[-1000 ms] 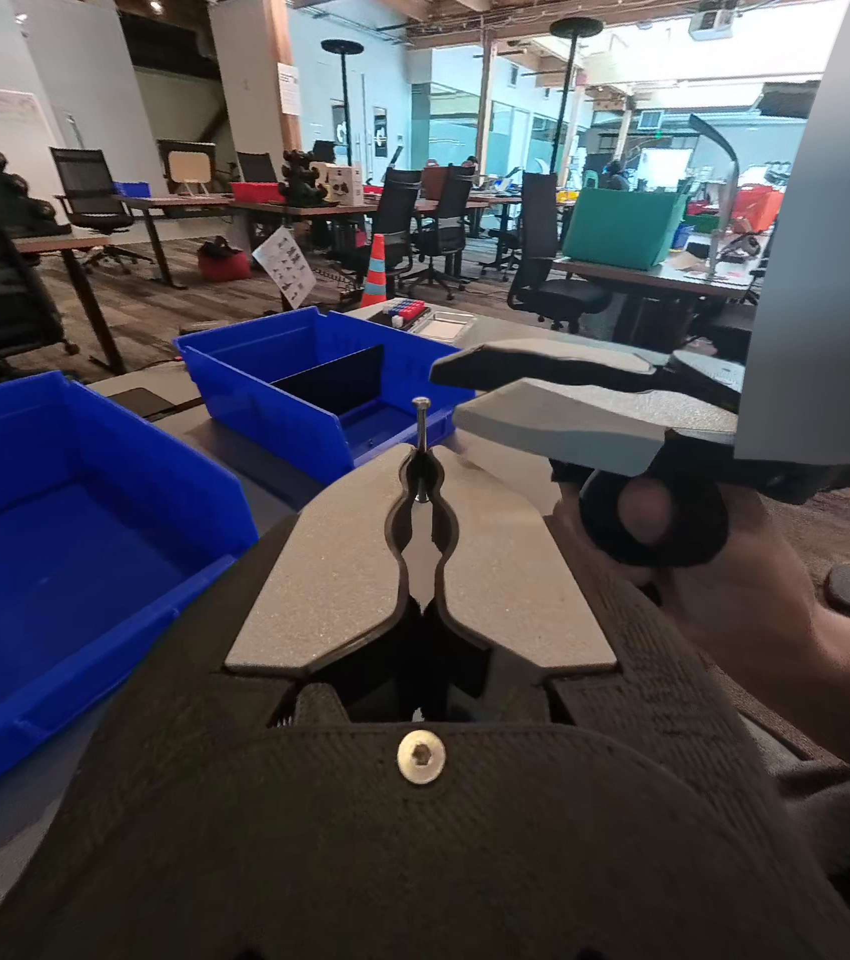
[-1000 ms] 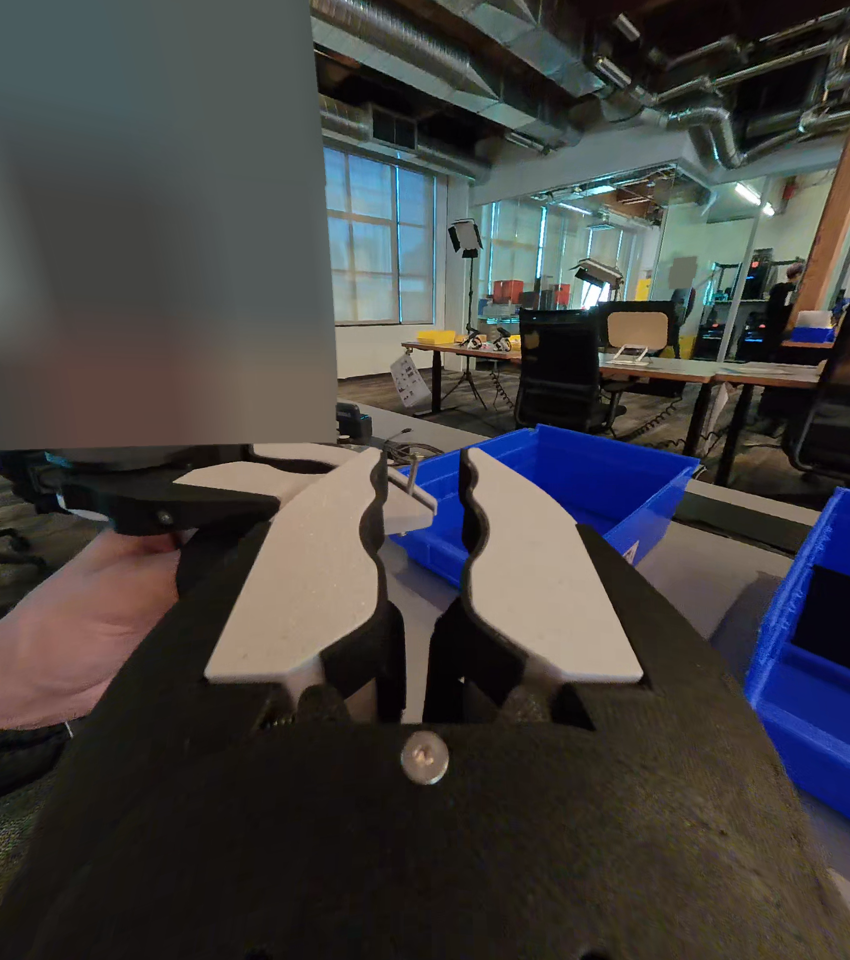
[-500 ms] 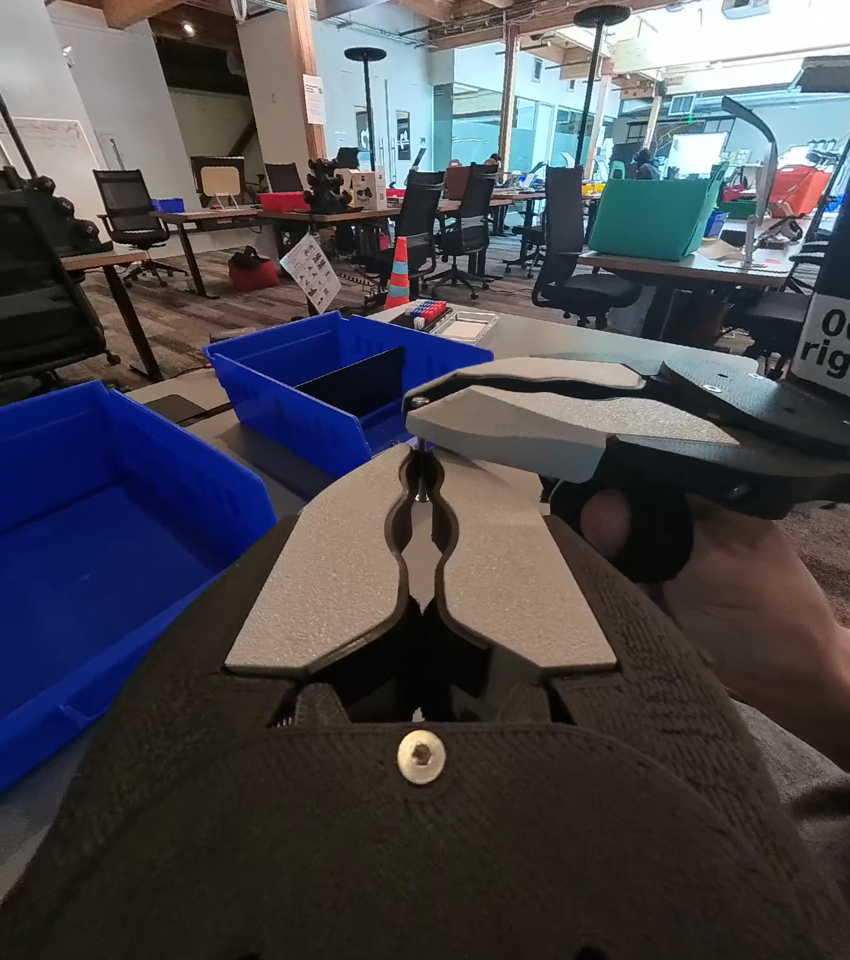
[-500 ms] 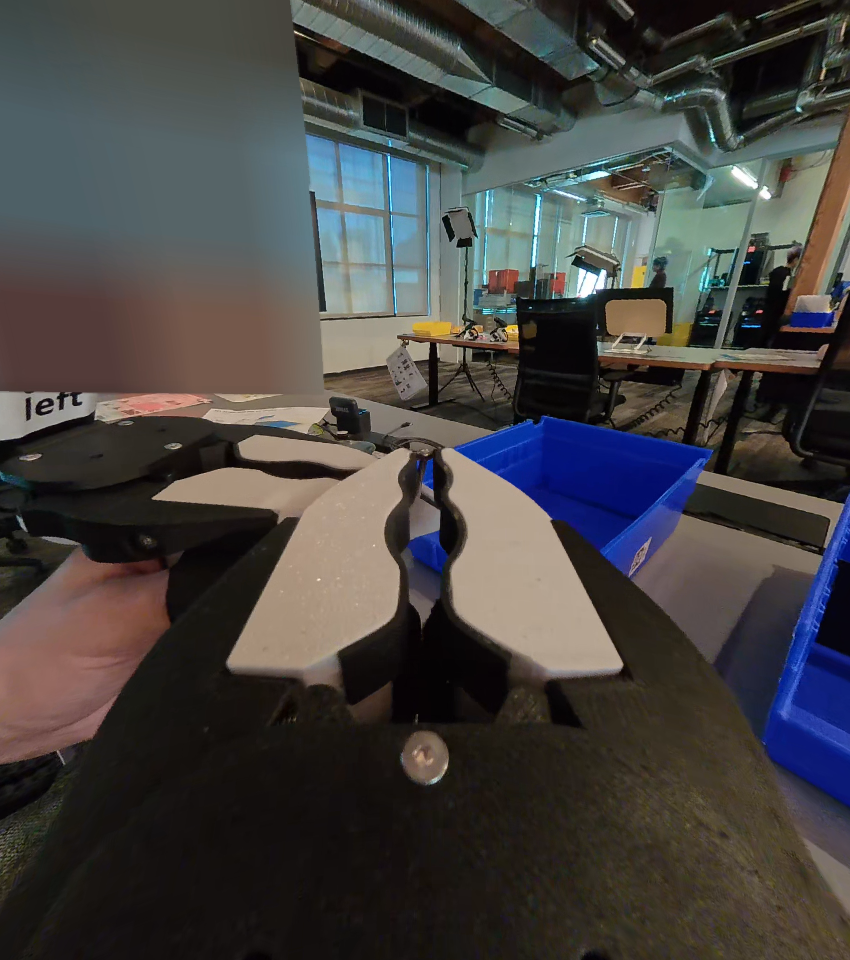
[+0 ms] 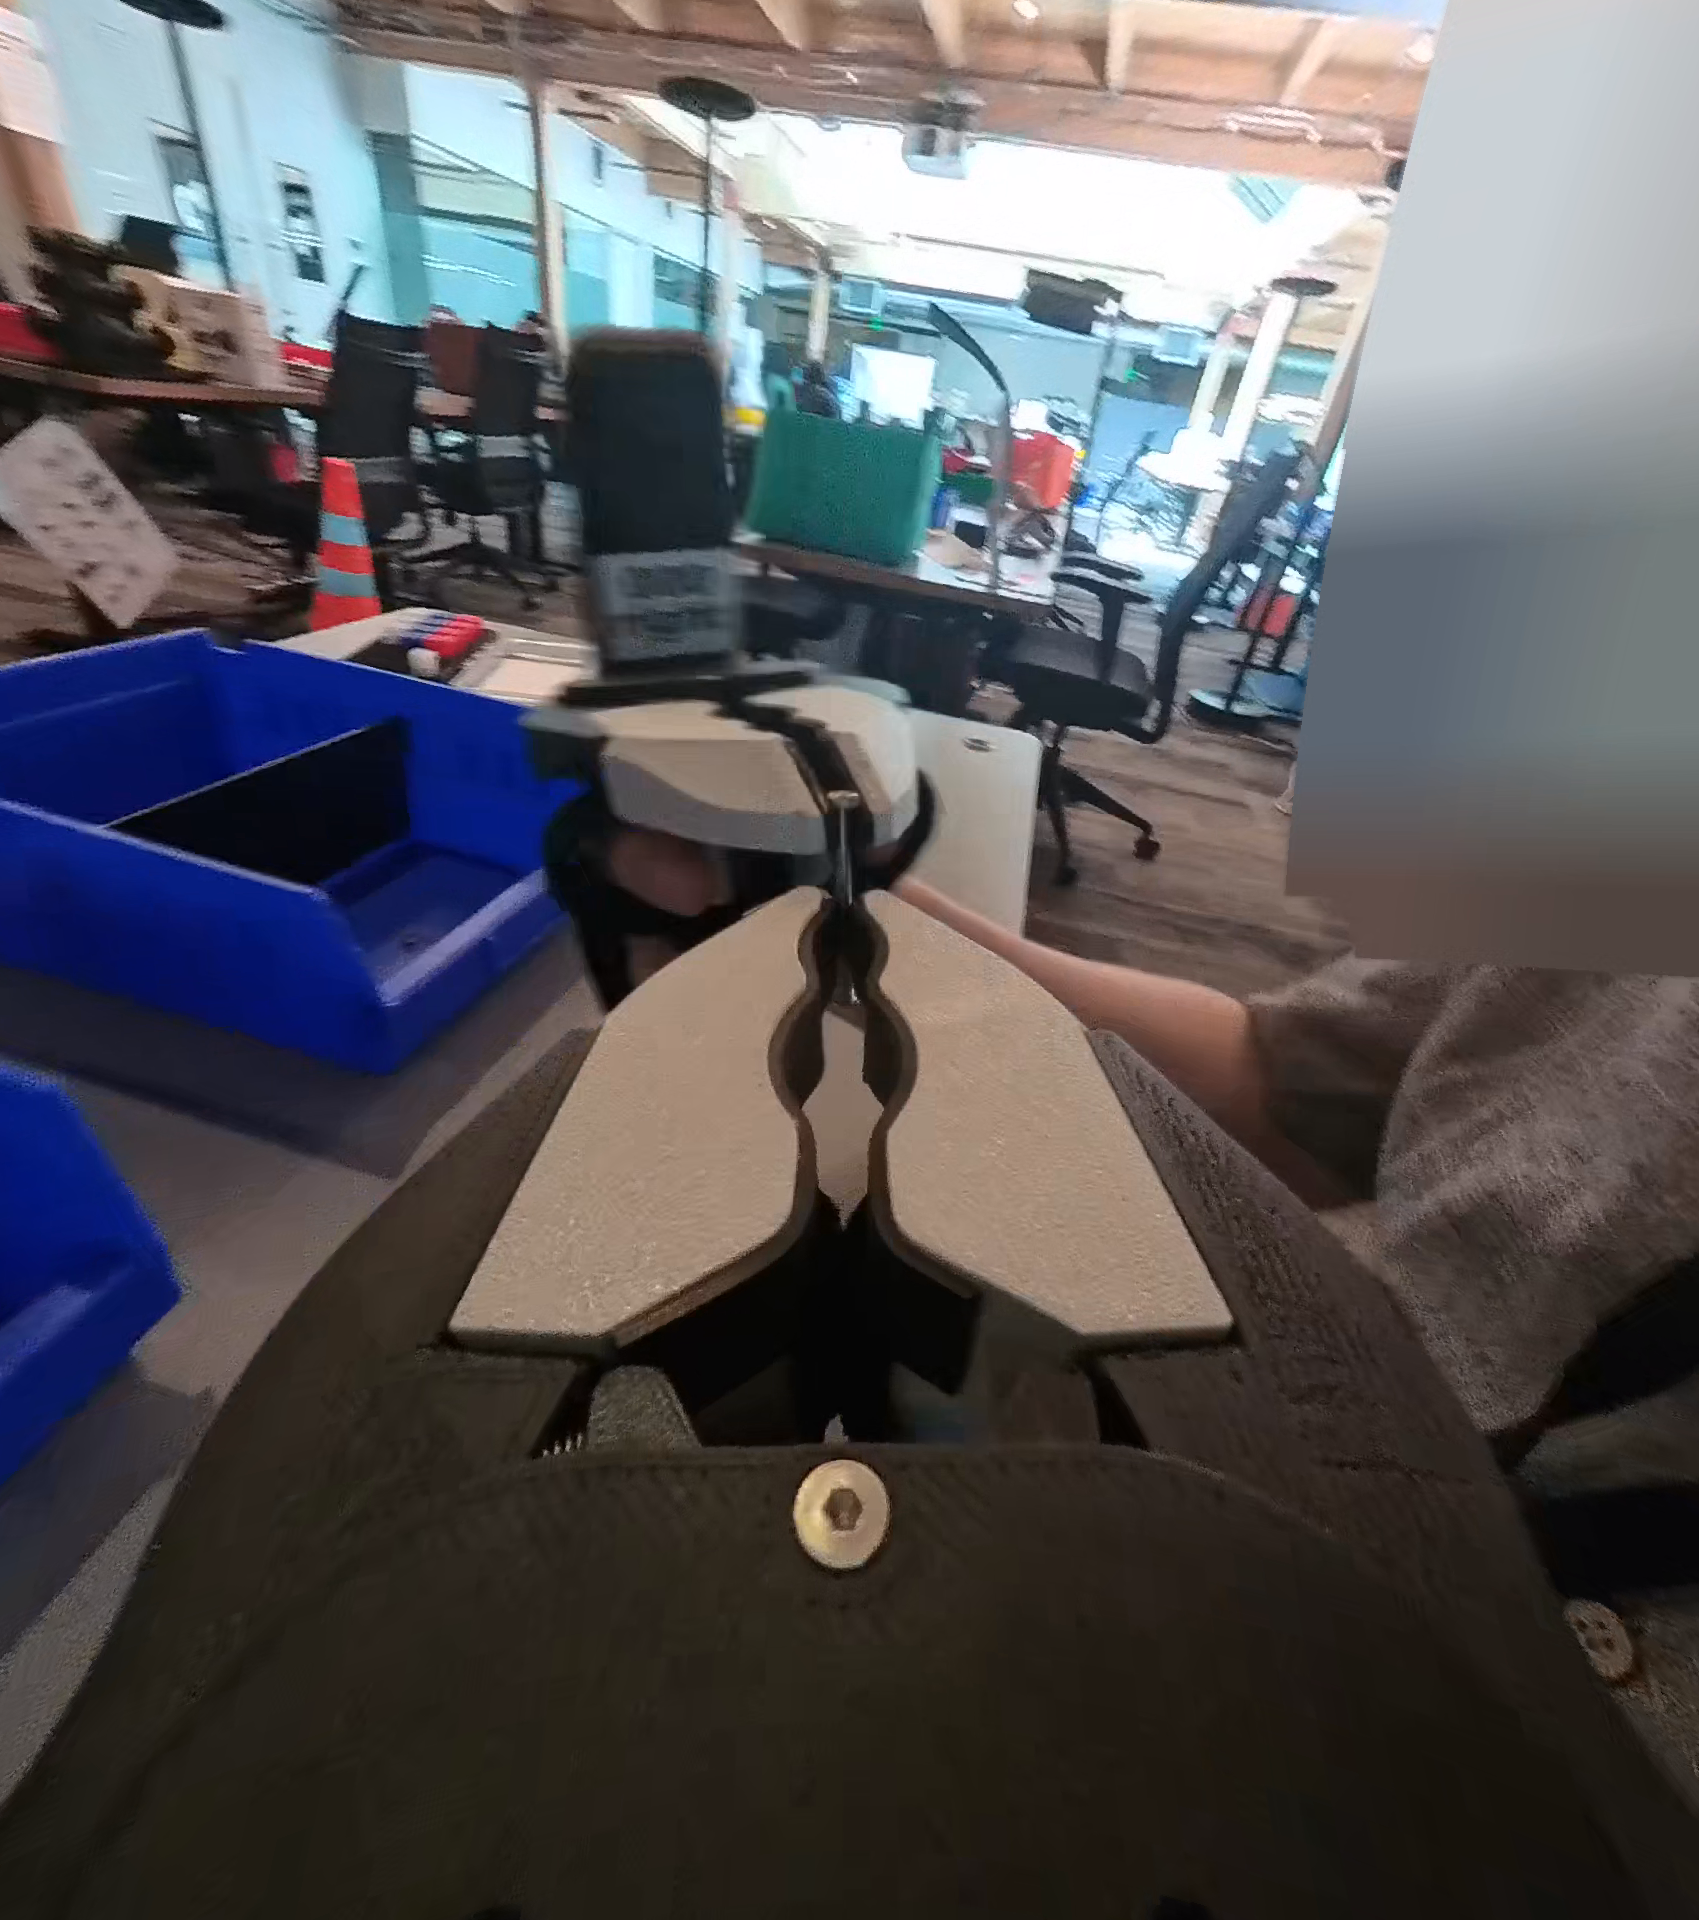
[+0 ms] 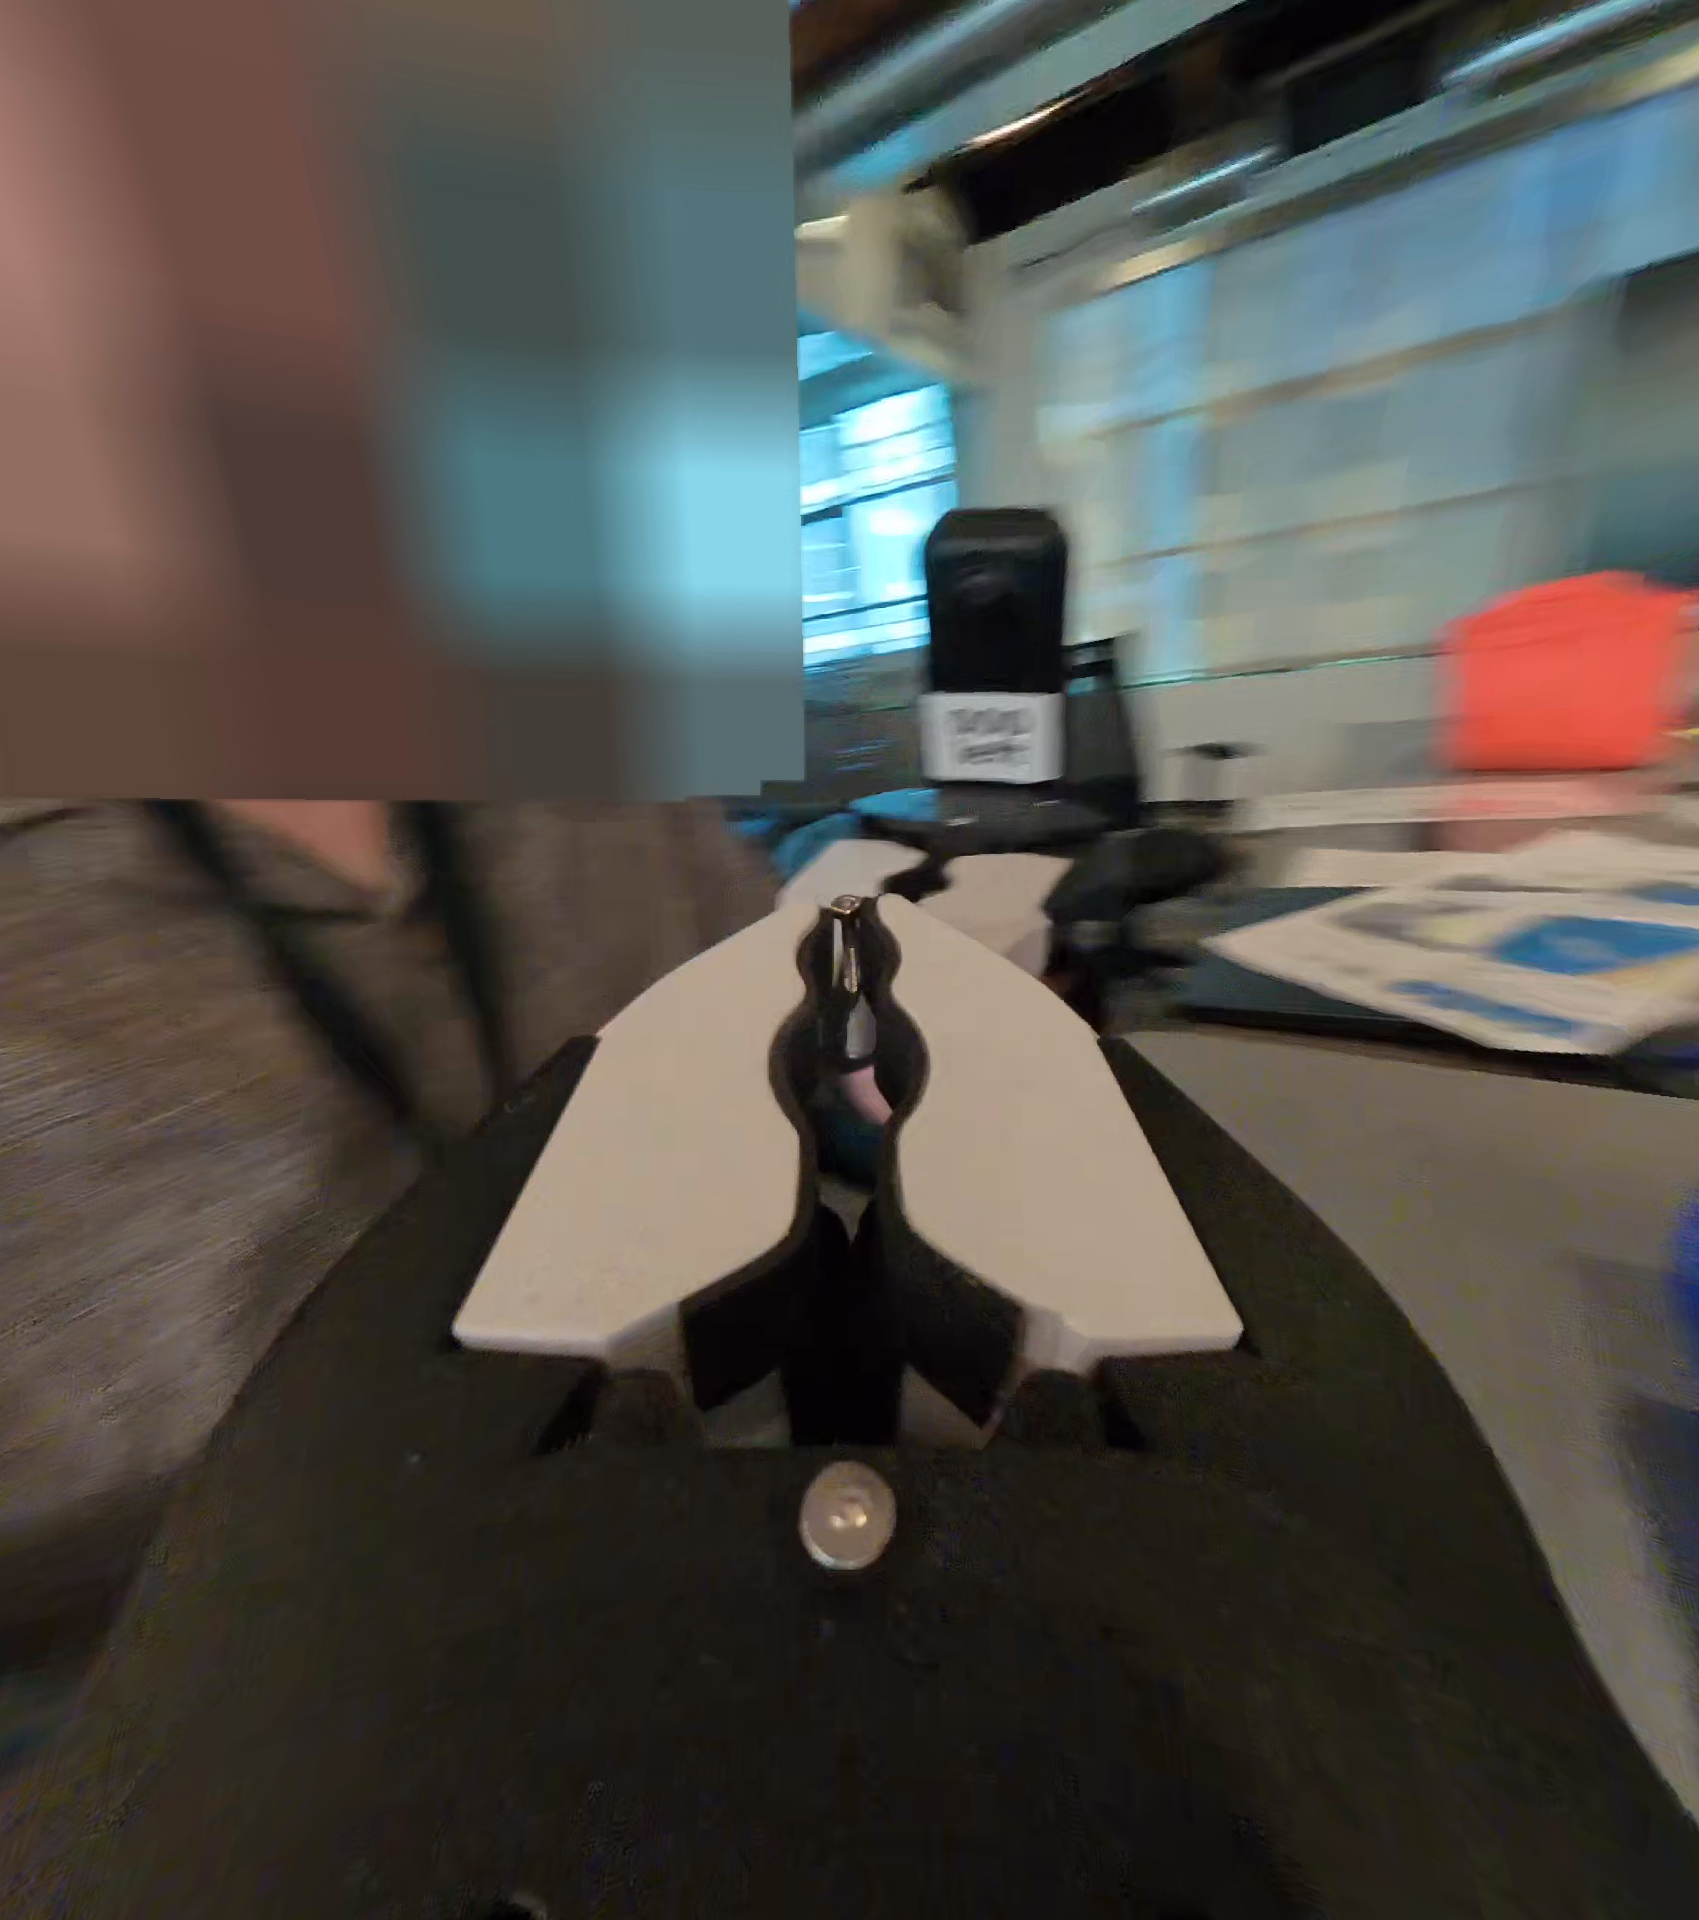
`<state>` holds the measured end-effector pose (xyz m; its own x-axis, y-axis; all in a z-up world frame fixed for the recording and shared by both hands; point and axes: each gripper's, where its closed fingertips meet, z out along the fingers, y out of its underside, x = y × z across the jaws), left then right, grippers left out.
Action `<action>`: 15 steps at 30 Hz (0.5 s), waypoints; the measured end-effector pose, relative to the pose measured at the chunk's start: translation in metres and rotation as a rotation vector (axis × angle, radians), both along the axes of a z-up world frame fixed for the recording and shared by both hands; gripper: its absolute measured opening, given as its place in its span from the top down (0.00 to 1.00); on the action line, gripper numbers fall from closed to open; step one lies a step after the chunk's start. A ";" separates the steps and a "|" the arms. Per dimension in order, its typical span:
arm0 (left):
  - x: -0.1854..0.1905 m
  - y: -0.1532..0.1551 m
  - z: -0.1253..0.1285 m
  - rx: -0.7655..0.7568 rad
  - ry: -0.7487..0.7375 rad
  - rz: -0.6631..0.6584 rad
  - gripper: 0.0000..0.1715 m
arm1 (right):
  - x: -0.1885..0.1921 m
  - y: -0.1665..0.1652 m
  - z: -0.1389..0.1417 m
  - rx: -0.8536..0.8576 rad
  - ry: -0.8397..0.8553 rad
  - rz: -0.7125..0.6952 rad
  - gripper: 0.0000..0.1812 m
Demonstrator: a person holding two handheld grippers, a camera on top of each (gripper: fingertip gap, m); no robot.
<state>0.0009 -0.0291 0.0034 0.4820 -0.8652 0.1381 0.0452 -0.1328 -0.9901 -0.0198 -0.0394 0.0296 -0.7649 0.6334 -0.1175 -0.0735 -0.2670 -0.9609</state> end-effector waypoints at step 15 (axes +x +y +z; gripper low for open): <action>0.013 -0.010 0.000 -0.016 -0.017 -0.079 0.99 | 0.015 -0.005 0.013 -0.115 -0.010 0.219 0.83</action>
<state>0.0139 -0.0392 0.0036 0.4094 -0.8983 0.1599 0.0509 -0.1525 -0.9870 -0.0047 -0.0440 0.0421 -0.8809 0.4347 -0.1872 0.0071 -0.3833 -0.9236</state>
